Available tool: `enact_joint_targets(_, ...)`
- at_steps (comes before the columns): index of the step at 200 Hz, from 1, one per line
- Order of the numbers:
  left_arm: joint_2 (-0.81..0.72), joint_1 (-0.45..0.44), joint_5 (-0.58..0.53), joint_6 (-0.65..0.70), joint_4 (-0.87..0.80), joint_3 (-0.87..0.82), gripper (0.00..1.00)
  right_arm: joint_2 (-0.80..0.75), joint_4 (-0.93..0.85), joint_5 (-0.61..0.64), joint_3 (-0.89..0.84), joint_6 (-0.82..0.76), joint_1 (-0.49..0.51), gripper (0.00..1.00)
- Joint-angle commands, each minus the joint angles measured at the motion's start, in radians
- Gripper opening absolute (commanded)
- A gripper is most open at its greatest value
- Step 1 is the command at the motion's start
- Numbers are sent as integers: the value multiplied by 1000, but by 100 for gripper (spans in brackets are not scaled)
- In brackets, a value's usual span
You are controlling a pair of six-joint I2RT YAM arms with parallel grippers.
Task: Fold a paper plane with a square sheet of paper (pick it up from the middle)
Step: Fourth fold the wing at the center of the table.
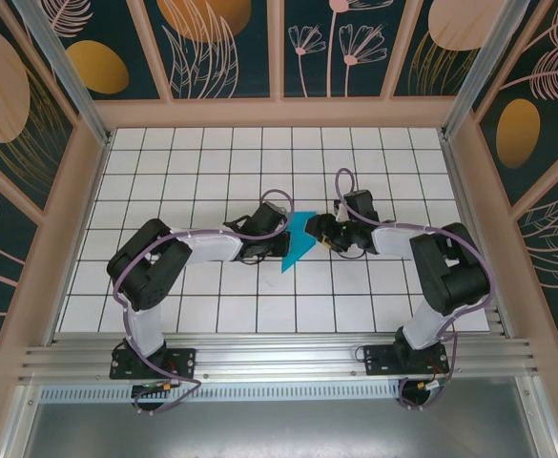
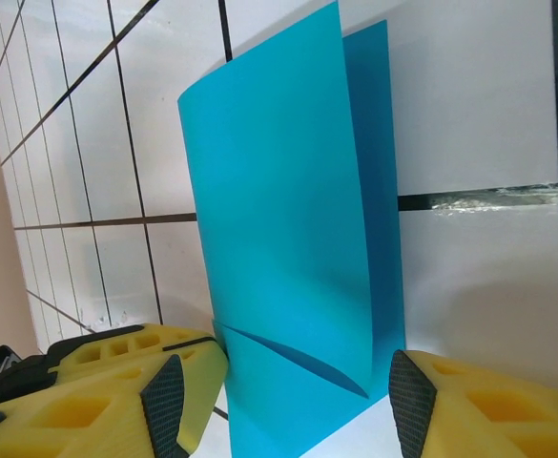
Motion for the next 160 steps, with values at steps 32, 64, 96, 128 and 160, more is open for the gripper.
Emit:
enact_joint_targets(32,32,5,-17,26,-28,29,5,27,35,-34,8,19,-1,62)
enact_joint_targets(64,37,5,-11,25,-27,30,5,51,79,-96,13,30,2,61)
enact_joint_targets(96,35,4,-14,25,-31,29,5,68,89,-110,24,31,6,59)
enact_joint_targets(128,21,6,-24,23,-33,23,5,39,58,-80,19,22,5,59)
enact_joint_targets(160,14,5,-28,22,-30,24,5,-11,5,4,3,3,-4,60)
